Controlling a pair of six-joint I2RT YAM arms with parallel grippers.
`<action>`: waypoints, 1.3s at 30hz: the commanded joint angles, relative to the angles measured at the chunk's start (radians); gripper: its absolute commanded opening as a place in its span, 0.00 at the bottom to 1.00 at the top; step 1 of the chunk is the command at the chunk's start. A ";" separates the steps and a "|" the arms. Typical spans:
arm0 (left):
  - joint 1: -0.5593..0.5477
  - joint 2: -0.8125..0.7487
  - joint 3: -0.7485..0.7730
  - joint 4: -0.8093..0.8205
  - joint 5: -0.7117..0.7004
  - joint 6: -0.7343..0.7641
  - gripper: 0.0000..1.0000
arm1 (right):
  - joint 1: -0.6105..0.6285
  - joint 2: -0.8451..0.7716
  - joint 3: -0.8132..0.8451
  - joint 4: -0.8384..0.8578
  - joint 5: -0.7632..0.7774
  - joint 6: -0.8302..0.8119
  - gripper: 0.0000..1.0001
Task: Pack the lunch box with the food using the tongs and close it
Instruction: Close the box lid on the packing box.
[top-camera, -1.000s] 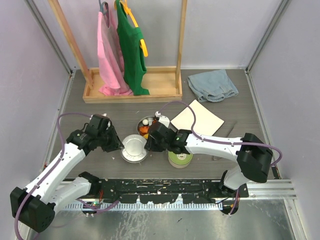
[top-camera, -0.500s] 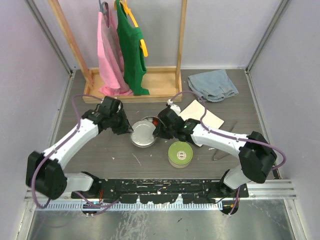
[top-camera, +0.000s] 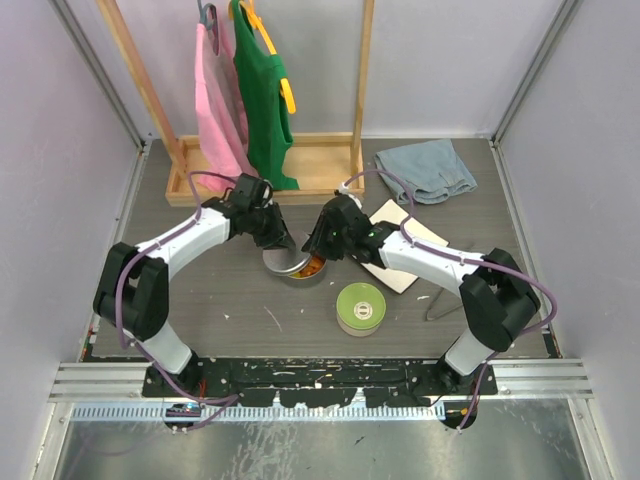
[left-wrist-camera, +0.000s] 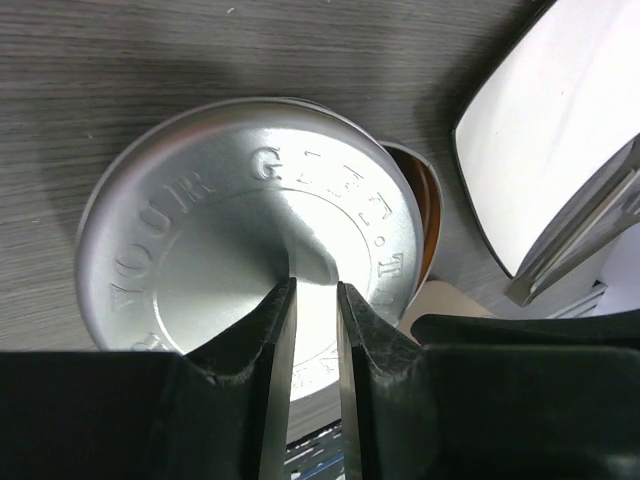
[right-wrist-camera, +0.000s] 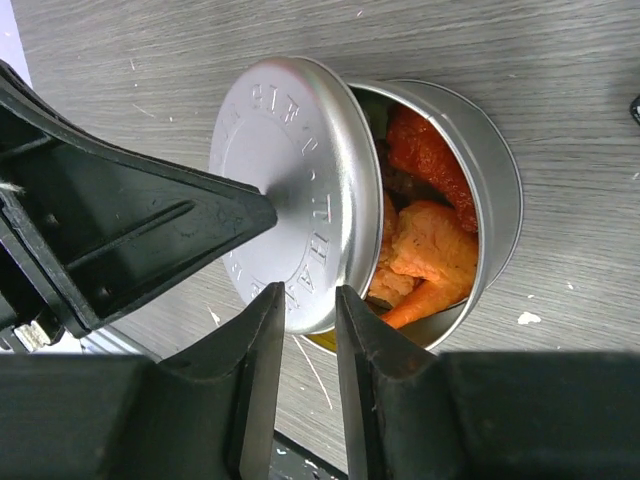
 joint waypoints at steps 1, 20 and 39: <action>-0.003 -0.013 -0.004 0.066 0.049 -0.003 0.24 | -0.009 -0.005 0.021 0.065 -0.033 -0.011 0.34; -0.016 -0.030 -0.051 0.092 0.087 -0.004 0.25 | -0.009 0.062 0.171 -0.167 0.113 -0.175 0.50; -0.057 -0.028 -0.032 0.111 0.138 0.008 0.25 | -0.032 0.074 0.096 -0.148 0.090 -0.179 0.68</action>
